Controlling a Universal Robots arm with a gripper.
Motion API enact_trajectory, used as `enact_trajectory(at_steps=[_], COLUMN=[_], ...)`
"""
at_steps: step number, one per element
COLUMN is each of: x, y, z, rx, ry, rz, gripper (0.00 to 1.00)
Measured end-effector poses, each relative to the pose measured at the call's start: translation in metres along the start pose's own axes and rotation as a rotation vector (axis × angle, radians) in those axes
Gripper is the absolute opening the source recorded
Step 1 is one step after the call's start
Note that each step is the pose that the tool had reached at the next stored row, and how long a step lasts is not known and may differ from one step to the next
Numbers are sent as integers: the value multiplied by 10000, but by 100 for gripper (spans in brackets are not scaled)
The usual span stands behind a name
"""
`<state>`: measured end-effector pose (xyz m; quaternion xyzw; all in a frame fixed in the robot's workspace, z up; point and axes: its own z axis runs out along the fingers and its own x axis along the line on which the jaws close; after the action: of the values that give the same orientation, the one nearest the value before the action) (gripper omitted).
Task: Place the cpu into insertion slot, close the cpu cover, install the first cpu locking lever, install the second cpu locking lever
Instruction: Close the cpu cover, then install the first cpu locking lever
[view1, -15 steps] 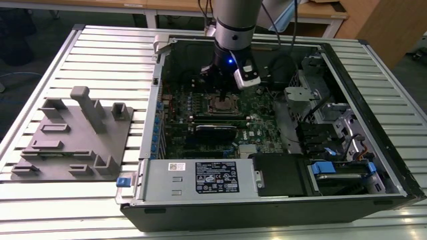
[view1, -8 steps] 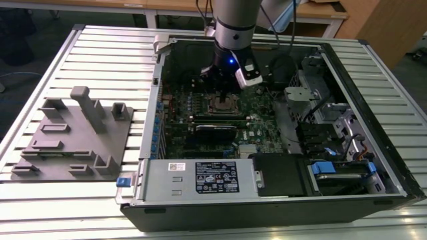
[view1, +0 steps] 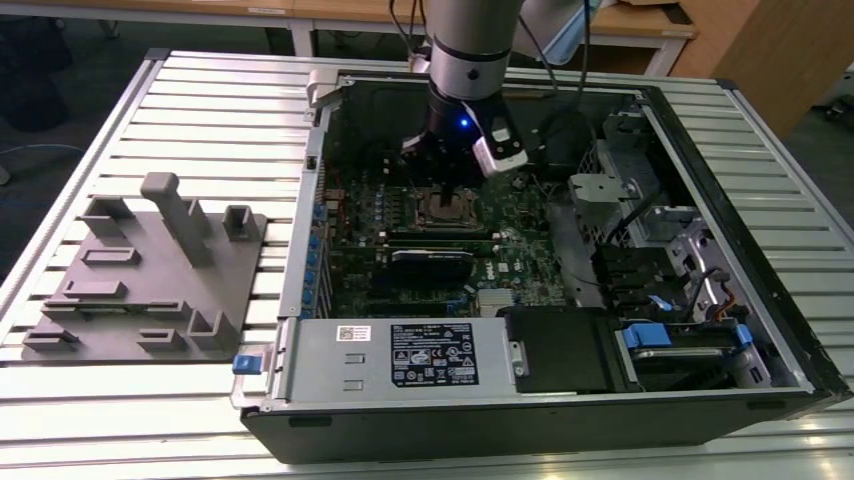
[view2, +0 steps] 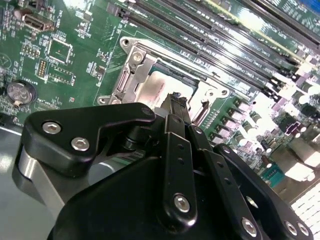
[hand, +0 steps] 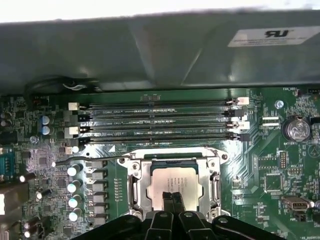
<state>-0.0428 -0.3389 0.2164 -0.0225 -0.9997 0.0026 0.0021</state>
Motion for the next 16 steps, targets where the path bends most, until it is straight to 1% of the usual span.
enact_trajectory(at_steps=[1, 4, 7, 16], x=[0, 0, -1, -1], y=[0, 0, 0, 0], z=[1, 3, 4, 0], rx=[-1, -2, -45, -84], ry=[-11, -12, -11, -9], rz=[-7, -9, -8, -8], gripper=[11, 11, 11, 11])
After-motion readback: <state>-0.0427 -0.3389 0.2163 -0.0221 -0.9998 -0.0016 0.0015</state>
